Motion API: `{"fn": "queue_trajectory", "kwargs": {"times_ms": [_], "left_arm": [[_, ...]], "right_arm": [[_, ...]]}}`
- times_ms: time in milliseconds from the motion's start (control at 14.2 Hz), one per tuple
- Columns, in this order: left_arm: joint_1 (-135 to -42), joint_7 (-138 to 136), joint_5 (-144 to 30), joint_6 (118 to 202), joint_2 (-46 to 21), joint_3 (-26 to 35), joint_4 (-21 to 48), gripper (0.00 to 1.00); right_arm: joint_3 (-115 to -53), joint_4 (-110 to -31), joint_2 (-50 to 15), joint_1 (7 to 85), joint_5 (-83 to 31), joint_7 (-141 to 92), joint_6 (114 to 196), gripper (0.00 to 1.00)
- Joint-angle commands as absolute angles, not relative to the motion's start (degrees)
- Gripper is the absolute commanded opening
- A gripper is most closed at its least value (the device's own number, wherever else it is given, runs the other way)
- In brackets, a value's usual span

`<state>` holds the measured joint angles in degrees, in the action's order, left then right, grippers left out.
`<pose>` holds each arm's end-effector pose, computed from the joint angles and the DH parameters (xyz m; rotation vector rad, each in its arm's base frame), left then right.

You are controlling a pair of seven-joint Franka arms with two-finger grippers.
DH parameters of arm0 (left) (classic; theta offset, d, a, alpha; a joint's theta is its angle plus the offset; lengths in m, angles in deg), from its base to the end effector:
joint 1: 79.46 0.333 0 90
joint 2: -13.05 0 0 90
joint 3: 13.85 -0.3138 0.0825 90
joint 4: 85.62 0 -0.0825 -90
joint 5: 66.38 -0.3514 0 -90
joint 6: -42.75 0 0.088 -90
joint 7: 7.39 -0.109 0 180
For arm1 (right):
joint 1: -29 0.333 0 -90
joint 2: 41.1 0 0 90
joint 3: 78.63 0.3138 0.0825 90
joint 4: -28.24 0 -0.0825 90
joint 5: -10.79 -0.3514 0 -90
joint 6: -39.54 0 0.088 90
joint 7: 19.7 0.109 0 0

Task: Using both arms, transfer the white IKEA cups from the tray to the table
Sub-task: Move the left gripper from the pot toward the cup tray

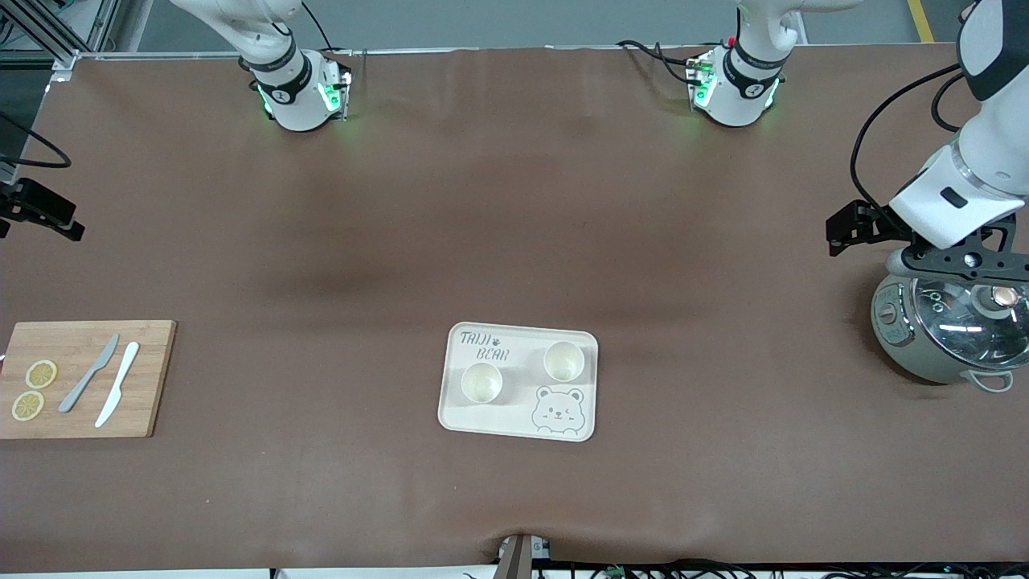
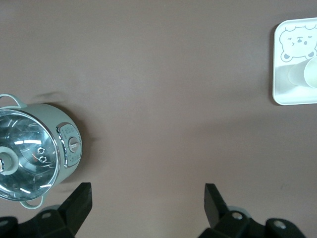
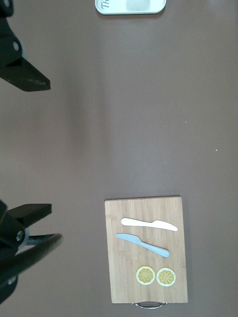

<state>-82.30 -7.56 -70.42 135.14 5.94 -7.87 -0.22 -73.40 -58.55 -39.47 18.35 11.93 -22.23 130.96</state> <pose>0.5580 -0.0752 0.5925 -3.0743 0.2451 -0.0045 0.5313 -0.0533 0.6323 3.1187 -0.0789 0.0798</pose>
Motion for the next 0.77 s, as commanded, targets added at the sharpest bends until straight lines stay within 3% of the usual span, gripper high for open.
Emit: {"fn": "queue_trajectory", "kwargs": {"times_ms": [0, 282, 493, 704], "left_arm": [[-82.1, -7.8, -69.7, 134.3, 5.9, -7.6, -0.7, 1.00], [-82.5, -7.8, -69.2, 134.8, 5.3, -7.5, -0.8, 1.00], [-82.7, -7.7, -68.8, 136.2, 0.2, -6.7, 0.5, 1.00], [-83.1, -7.7, -68.8, 143.5, -1.4, -6.5, 5.0, 1.00]], "right_arm": [[-72.9, -57.9, -39.6, 17.7, 11.1, -22.7, 130.7, 1.00], [-72.9, -57.9, -39.6, 17.7, 11.1, -22.7, 130.5, 1.00], [-72.9, -57.9, -39.5, 17.7, 11.1, -22.7, 130.5, 1.00], [-73.0, -57.9, -39.5, 17.7, 11.1, -22.7, 130.2, 1.00]]}}
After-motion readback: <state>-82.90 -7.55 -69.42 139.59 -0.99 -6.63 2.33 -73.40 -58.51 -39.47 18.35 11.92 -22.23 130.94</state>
